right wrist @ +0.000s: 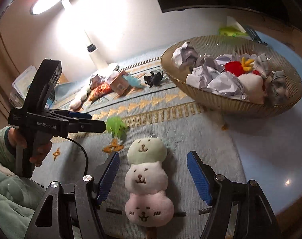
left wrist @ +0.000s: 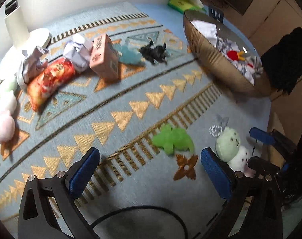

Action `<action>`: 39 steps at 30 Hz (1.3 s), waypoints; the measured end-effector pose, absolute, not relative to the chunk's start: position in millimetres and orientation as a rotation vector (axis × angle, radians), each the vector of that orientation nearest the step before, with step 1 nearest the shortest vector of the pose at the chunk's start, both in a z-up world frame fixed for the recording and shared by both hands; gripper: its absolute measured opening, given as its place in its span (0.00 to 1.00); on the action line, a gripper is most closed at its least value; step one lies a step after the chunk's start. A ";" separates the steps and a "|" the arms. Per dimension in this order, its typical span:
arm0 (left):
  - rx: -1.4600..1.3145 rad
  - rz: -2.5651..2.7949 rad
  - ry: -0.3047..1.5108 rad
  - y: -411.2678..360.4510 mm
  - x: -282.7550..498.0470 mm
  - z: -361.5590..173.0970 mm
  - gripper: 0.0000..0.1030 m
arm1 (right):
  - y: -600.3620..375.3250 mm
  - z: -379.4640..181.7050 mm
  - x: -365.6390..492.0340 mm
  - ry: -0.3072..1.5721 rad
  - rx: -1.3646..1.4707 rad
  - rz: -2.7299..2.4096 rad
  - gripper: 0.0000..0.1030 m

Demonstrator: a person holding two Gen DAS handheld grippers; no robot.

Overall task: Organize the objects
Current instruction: 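Grasp the stacked plush with the right gripper while the left grasps the green lizard, then carry the lizard and plush into the brown bowl while both grippers open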

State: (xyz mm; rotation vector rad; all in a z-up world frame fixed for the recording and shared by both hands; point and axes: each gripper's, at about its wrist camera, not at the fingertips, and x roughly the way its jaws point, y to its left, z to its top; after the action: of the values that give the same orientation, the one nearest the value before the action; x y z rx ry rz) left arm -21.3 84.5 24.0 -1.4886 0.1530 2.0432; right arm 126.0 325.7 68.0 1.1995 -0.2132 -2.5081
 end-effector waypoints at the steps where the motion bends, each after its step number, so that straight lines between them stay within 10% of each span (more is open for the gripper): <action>1: -1.502 2.029 0.147 86.0 -19.5 19.9 0.94 | 323.0 65.7 126.6 -0.186 1.207 -2.505 0.67; 14: -1.365 2.070 0.302 108.2 -9.6 17.8 0.84 | 289.1 45.5 153.3 0.181 1.258 -2.545 0.58; 18: -1.322 2.079 0.256 105.4 -8.4 20.9 0.46 | 281.8 46.3 158.3 0.296 1.207 -2.548 0.50; 39: -1.311 2.103 0.049 86.8 -23.8 51.4 0.46 | 308.5 72.8 146.2 -0.033 1.139 -2.646 0.44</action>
State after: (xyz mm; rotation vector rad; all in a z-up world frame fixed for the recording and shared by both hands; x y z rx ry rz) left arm -23.8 86.8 51.4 -1.3106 0.0493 2.1030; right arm 146.2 308.5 72.8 1.1386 -0.0330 -2.6456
